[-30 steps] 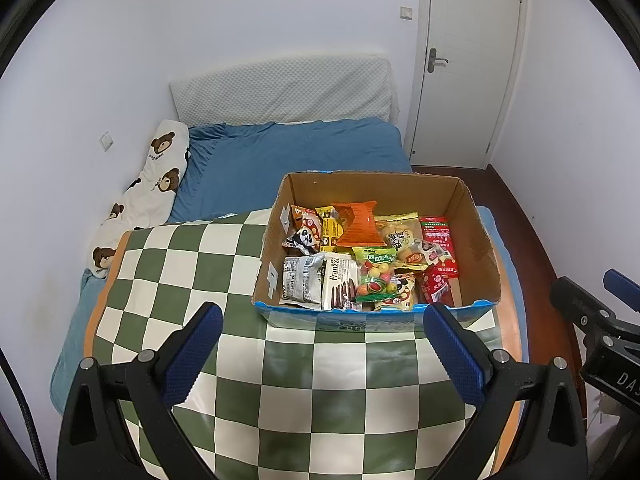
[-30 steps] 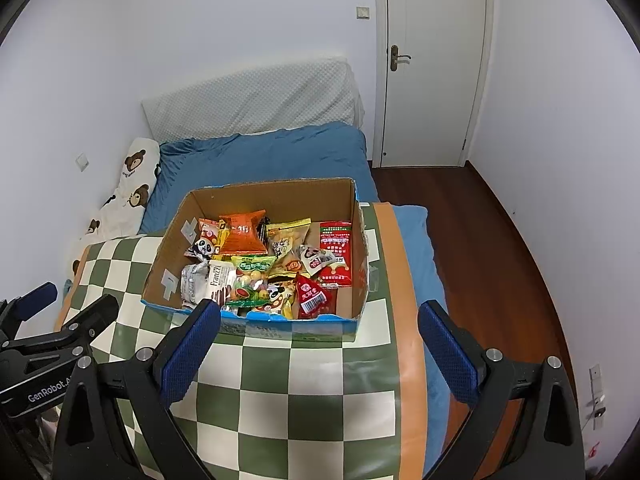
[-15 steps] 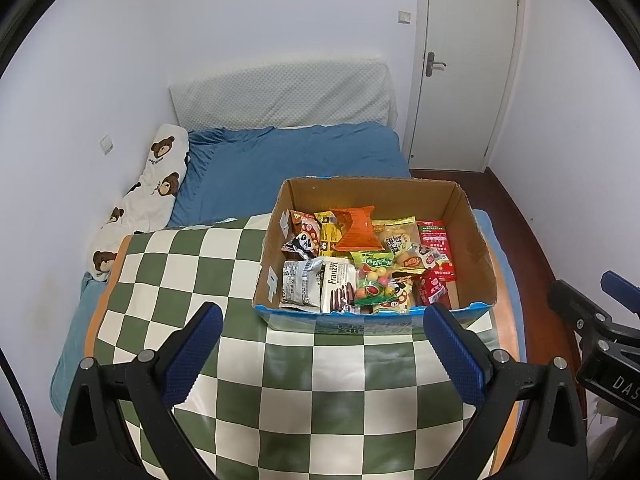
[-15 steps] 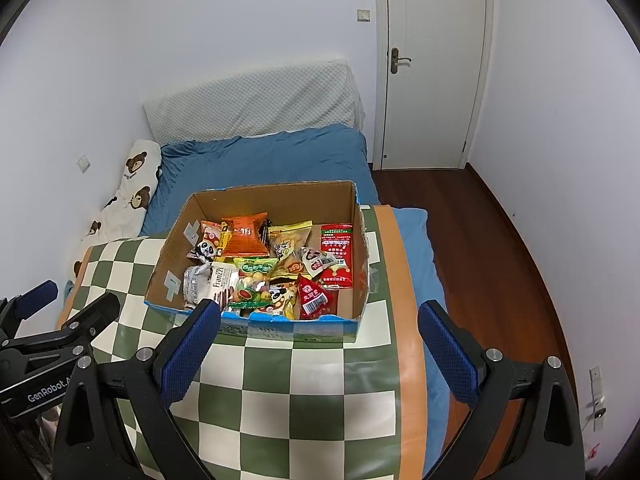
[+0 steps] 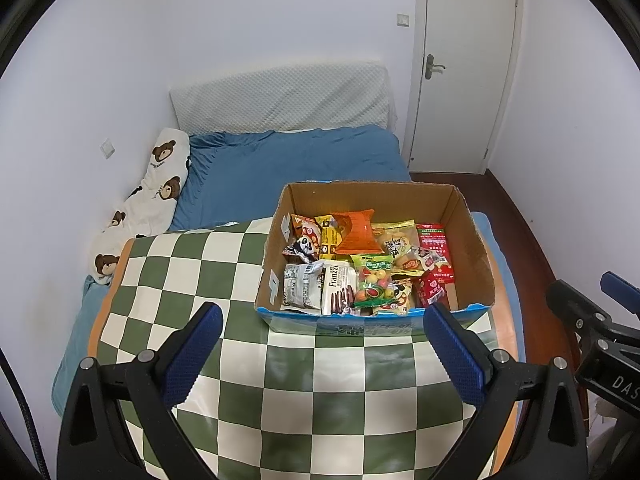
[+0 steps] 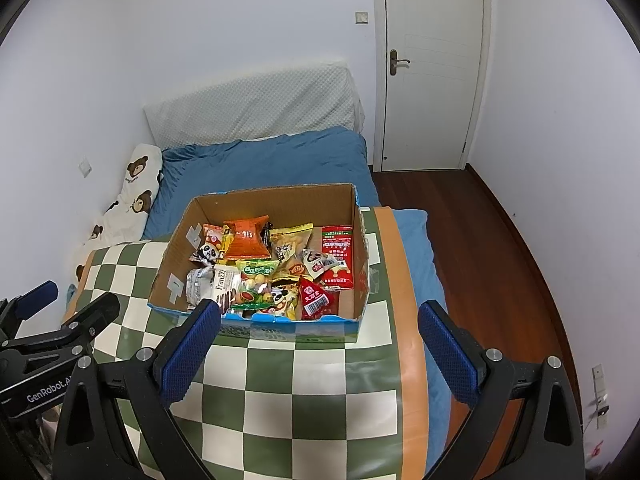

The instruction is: Organize snacks

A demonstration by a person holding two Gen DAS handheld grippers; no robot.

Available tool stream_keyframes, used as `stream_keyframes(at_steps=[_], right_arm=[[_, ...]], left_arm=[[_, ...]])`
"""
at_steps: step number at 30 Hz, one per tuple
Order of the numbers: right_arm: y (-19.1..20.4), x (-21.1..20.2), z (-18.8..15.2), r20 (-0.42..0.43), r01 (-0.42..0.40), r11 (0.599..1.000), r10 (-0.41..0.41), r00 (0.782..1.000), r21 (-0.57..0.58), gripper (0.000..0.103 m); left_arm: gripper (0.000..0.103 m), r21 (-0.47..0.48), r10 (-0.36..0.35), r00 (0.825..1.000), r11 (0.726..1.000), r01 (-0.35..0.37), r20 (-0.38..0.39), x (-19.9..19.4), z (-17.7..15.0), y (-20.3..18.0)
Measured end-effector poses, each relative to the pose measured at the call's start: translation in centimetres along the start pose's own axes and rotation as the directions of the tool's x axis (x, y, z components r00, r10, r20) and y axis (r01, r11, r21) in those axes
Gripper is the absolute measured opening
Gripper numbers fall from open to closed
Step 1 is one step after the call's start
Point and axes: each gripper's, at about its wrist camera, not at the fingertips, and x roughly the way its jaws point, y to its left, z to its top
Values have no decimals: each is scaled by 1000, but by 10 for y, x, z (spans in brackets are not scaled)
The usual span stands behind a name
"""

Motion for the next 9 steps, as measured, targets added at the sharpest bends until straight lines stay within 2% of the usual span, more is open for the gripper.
stream_keyframes(at_steps=[9], right_arm=[[0, -3, -2, 2, -1, 1000, 1, 1000, 5, 101]], left_arm=[[103, 0, 3, 1000, 1000, -3, 21, -9, 0, 1]])
